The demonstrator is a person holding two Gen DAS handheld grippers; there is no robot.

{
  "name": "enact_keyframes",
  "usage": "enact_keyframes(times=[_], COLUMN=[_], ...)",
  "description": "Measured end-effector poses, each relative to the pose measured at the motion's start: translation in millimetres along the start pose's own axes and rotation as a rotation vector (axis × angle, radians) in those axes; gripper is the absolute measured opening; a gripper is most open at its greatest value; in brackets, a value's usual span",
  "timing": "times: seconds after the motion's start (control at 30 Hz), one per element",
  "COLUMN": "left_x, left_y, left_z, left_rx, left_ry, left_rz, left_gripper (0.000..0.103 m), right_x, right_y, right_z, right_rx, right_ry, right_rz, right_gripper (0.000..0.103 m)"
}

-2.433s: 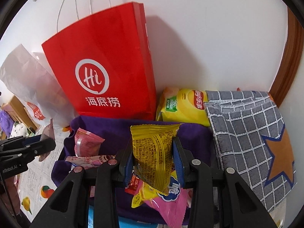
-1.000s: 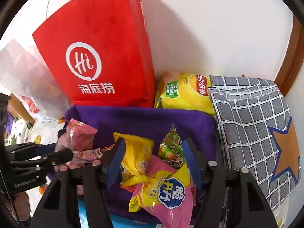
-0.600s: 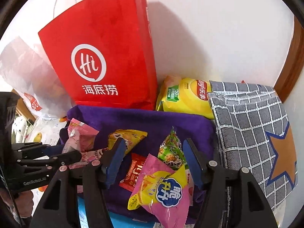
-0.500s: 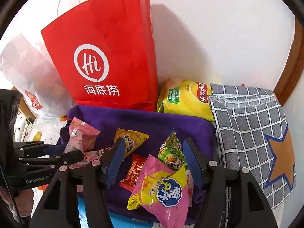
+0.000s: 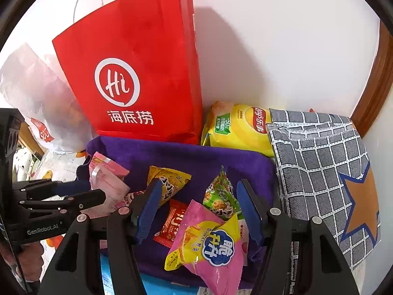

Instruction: Organize snacks

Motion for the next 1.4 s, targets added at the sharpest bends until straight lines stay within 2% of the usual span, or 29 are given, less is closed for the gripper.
enact_keyframes(times=[0.33, 0.53, 0.57, 0.7, 0.8, 0.9, 1.17, 1.4], left_x=[-7, -19, -23, -34, -42, -47, -55, -67], left_y=[34, 64, 69, 88, 99, 116, 167, 203], left_z=[-2, -9, -12, -32, -47, -64, -111, -159], left_rx=[-0.032, -0.081, -0.093, -0.109, -0.111, -0.130, -0.214, -0.271], left_ry=[-0.026, -0.042, -0.045, -0.055, -0.067, -0.072, -0.058, -0.054], left_rz=[0.007, 0.013, 0.014, 0.021, 0.031, 0.058, 0.108, 0.149], left_gripper=[0.056, 0.056, 0.059, 0.061, 0.067, 0.068, 0.081, 0.084], right_x=[-1, -4, -4, -3, 2, 4, 8, 12], right_y=[40, 81, 87, 113, 133, 153, 196, 231], right_z=[-4, -16, -18, -34, -46, -59, -96, -139], right_rx=[-0.027, -0.044, -0.047, -0.067, -0.081, -0.103, -0.122, -0.137], right_ry=[-0.027, -0.047, -0.049, -0.065, -0.062, -0.078, -0.081, -0.083], right_rz=[-0.025, -0.053, -0.052, -0.057, -0.058, -0.048, -0.047, -0.054], right_gripper=[0.063, 0.068, 0.069, 0.073, 0.074, 0.078, 0.078, 0.079])
Point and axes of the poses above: each gripper's, at about its wrist camera, not at the fingertips, and y roughly against the way its jaws point, x to its left, z to its top, the point moved 5 cm from there along -y, roughly the way its jaws point, and after that the axes turned 3 degrees about y, right-handed, at the moved point
